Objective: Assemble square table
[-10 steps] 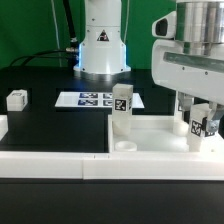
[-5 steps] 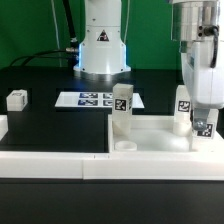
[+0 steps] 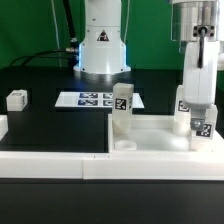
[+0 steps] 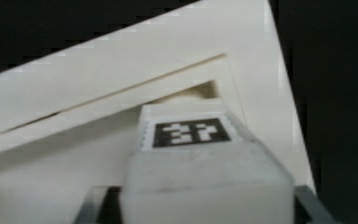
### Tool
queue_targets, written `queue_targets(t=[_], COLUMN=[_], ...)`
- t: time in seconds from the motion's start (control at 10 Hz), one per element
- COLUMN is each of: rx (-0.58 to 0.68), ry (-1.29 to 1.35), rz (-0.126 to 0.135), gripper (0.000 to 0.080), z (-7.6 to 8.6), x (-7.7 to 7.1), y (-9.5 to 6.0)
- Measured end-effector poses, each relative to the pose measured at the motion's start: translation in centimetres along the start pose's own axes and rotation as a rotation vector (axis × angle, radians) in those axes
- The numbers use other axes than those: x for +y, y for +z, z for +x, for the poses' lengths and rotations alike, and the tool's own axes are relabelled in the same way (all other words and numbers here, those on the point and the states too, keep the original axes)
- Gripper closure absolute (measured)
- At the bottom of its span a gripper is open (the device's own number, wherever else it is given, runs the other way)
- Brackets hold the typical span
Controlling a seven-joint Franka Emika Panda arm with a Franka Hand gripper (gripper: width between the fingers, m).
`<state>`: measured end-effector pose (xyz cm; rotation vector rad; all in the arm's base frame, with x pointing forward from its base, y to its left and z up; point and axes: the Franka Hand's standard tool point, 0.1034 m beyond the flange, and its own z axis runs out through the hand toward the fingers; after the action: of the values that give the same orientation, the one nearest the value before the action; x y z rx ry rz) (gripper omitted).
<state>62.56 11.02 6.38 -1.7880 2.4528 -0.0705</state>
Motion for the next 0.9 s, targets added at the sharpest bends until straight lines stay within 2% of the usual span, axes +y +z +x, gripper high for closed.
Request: queue_targets(t=[0.1,0.2,0.3,0.4,0.5,0.8,0.9], rx=[0.001,0.0,-0.003,-0.007,-0.011,-0.009,-0.012], ry=[-0.027,-0.086,-0.221,-0.328,-0.401,-0.393,-0.407], rz=[0.0,-0.002,-0.022,-0.021,-0.02,-0.022,-0.012], gripper=[0.0506,0.0298,0.0198,0.0198,0.016,0.0153,0.015], z=[0.0,-0.01,-0.07,-0.33,-0.62,-0.55,-0.53], x=[0.03,-0.01,-0.25,-0.52,-0.4,-0.32,-0.64], y=[0.05,0.02,-0.29,-0.58,-0.66,-0.46,-0.92])
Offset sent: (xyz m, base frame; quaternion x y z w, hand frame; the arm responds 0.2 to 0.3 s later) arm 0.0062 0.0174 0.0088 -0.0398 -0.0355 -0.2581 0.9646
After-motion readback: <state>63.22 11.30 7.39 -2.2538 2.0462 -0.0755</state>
